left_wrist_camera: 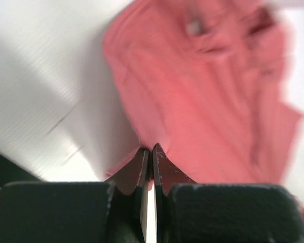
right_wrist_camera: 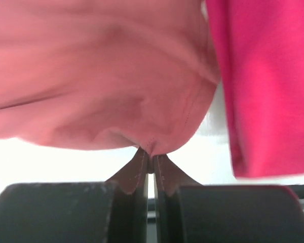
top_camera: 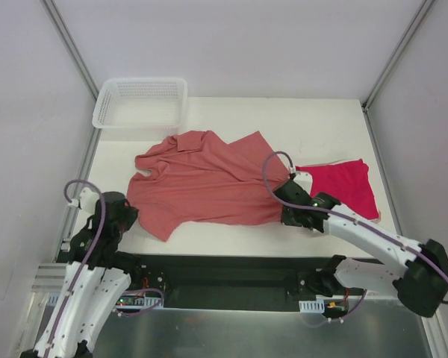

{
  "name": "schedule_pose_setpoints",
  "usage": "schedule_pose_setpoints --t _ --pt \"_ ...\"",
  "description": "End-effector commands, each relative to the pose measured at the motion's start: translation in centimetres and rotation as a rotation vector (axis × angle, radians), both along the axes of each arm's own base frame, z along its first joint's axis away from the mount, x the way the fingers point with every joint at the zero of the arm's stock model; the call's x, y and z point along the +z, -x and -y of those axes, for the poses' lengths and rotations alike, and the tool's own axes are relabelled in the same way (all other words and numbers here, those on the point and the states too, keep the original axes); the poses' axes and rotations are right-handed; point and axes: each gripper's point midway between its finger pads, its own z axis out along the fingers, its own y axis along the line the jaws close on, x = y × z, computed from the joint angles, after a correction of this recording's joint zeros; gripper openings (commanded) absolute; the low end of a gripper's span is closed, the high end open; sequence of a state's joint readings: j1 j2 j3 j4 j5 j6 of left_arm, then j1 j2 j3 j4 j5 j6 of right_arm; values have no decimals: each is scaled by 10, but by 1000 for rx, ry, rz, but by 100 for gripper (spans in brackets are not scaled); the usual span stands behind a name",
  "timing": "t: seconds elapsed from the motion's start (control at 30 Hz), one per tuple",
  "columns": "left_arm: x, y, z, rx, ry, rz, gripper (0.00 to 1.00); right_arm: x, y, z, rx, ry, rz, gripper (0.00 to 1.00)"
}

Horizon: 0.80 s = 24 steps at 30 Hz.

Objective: Fold and stack the t-shirts
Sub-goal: Flatten out the tshirt

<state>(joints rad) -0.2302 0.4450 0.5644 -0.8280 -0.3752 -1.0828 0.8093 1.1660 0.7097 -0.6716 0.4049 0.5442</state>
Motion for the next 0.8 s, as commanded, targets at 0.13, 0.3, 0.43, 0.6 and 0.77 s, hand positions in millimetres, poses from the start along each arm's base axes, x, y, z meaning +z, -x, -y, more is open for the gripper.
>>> schedule_pose_setpoints --t 0.13,0.3,0.43,0.6,0.77 --pt "226 10 -15 -22 6 710 0 187 -24 -10 187 -226 419 1" --pt "353 56 -21 -88 -48 997 0 301 -11 -12 313 -390 651 1" --pt "452 109 -8 -249 -114 1235 0 392 29 -24 587 -544 814 1" --pt "552 187 3 -399 -205 1518 0 494 109 -18 895 -772 1012 1" --pt "588 212 3 -412 -239 1627 0 523 125 4 896 -773 1119 1"
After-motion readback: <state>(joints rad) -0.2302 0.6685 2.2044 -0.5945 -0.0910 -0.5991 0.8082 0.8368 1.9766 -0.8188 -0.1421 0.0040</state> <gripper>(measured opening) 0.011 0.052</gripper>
